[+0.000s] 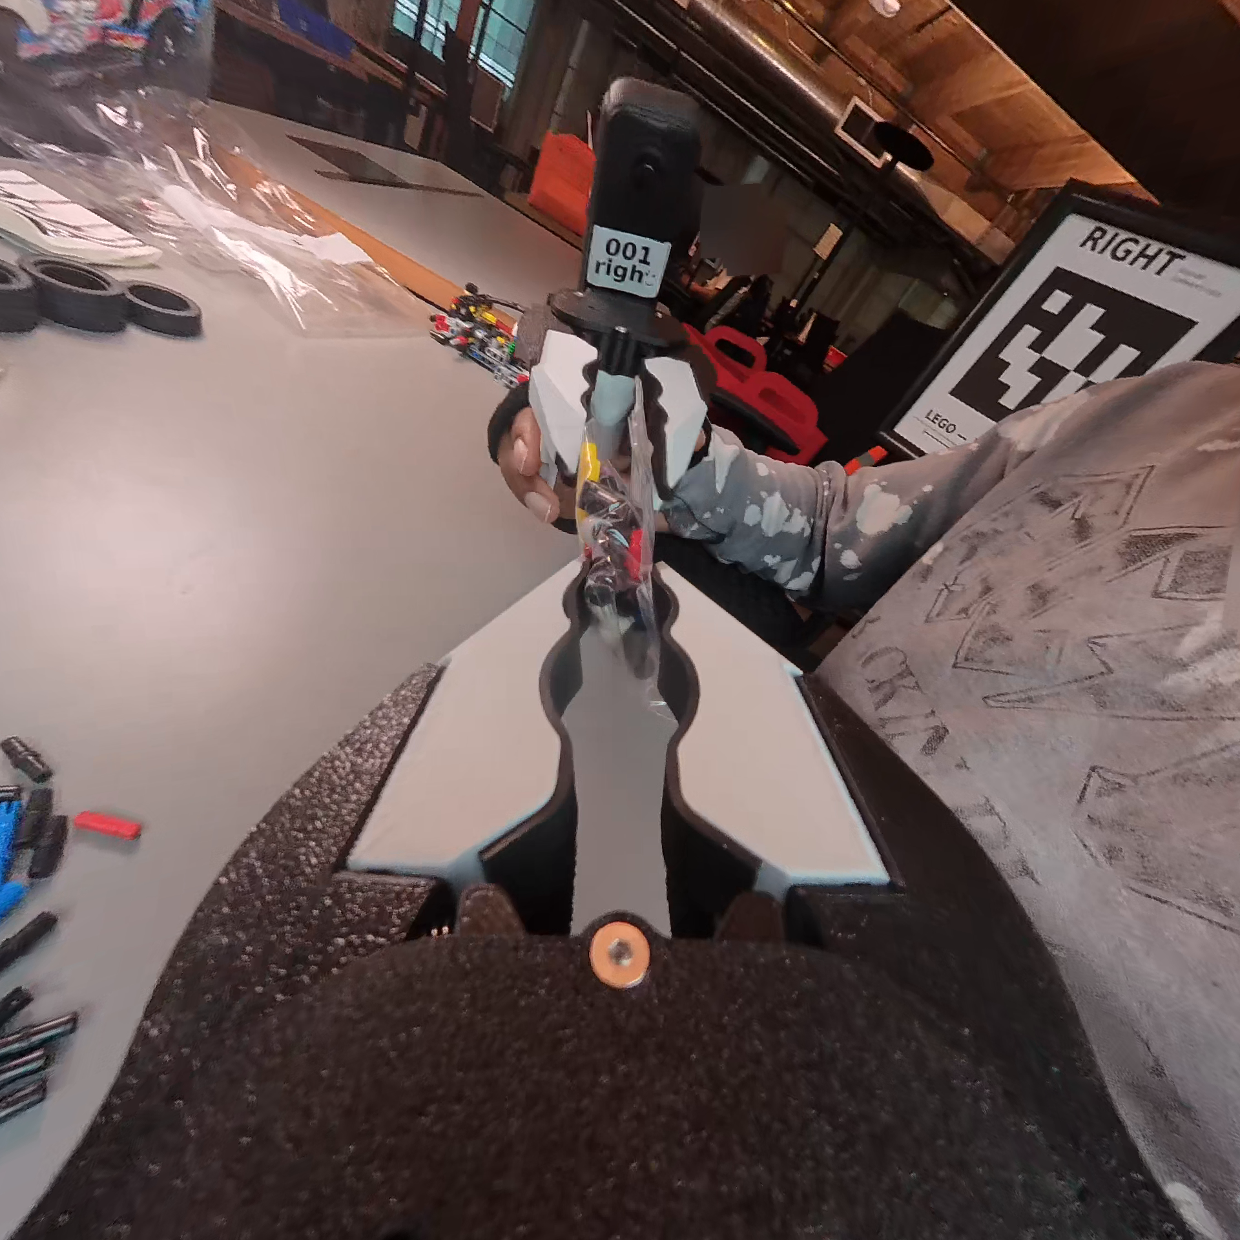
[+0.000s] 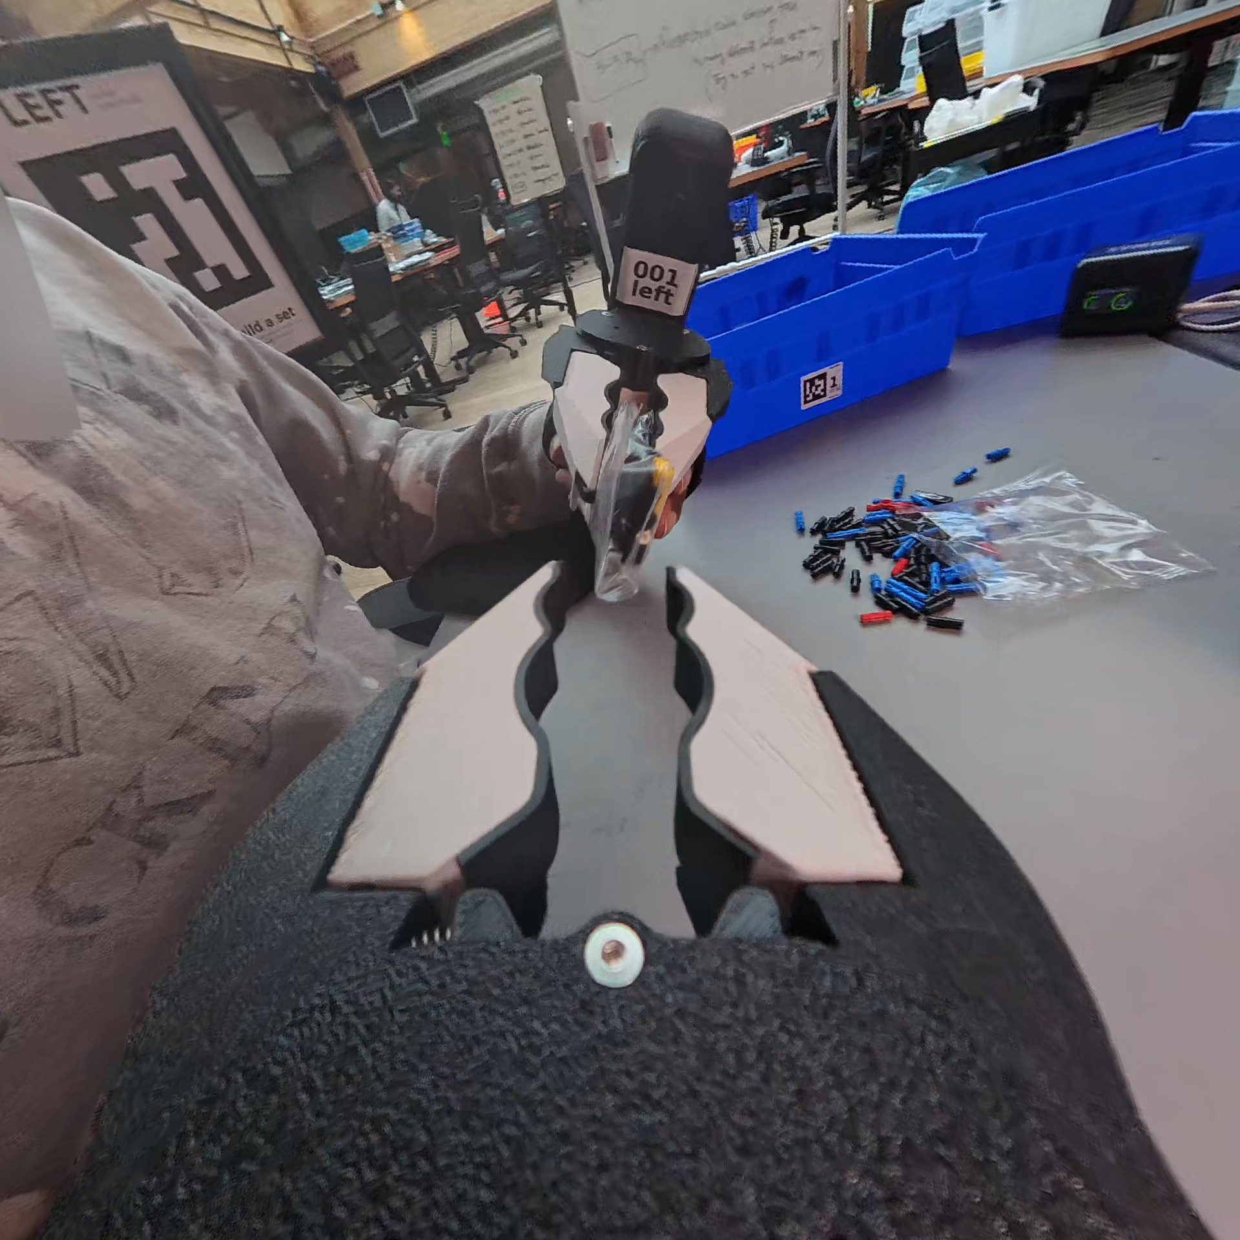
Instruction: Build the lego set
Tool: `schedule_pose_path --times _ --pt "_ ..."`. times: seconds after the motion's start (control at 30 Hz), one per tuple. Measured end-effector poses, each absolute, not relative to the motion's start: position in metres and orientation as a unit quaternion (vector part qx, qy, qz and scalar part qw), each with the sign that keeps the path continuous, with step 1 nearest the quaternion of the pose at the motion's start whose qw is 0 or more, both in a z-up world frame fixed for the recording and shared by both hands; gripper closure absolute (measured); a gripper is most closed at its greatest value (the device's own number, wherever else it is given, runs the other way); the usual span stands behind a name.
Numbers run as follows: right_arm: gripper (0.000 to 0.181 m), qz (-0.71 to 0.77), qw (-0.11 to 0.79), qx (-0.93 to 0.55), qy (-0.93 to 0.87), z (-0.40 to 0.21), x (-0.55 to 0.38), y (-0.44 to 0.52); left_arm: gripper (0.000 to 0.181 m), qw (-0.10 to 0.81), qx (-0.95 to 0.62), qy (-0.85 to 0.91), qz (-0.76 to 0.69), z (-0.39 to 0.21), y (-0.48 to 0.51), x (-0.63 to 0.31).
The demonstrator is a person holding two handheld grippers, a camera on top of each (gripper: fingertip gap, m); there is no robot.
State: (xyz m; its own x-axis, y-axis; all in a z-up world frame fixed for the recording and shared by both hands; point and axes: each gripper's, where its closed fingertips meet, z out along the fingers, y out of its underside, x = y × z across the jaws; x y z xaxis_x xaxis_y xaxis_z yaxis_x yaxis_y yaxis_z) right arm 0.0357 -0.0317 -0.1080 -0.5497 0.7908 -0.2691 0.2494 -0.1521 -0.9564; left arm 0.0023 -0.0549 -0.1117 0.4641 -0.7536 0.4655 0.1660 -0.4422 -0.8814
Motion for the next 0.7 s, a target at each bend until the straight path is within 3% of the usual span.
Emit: schedule_pose_path --times 0.1,0.13,0.17,0.23,0.43,0.57,0.63,0.7 --pt "0.139 0.620 0.212 -0.438 -0.616 -0.116 0.028 -0.037 0.166 0.497 -0.703 0.207 -0.465 -0.109 -0.054 0.001" --pt "0.147 0.614 0.207 -0.436 -0.625 -0.121 0.025 -0.041 0.166 0.493 -0.703 0.217 -0.464 -0.110 -0.056 0.004" --pt "0.167 0.612 0.203 -0.429 -0.633 -0.124 0.025 -0.045 0.166 0.490 -0.705 0.223 -0.462 -0.111 -0.057 0.007" --pt "0.179 0.621 0.187 -0.401 -0.647 -0.121 0.032 -0.051 0.166 0.481 -0.704 0.239 -0.464 -0.113 -0.063 0.009" --pt "0.181 0.611 0.149 -0.356 -0.691 -0.120 0.056 -0.057 0.166 0.437 -0.709 0.301 -0.464 -0.121 -0.076 0.031" --pt "0.179 0.601 0.192 -0.395 -0.667 -0.120 0.052 -0.039 0.166 0.437 -0.722 0.286 -0.453 -0.127 -0.072 0.023" --pt "0.137 0.599 0.207 -0.416 -0.653 -0.116 0.049 -0.032 0.166 0.451 -0.731 0.275 -0.432 -0.131 -0.067 0.016" --pt "0.119 0.604 0.206 -0.418 -0.647 -0.115 0.038 -0.044 0.166 0.461 -0.733 0.282 -0.413 -0.132 -0.063 0.019"
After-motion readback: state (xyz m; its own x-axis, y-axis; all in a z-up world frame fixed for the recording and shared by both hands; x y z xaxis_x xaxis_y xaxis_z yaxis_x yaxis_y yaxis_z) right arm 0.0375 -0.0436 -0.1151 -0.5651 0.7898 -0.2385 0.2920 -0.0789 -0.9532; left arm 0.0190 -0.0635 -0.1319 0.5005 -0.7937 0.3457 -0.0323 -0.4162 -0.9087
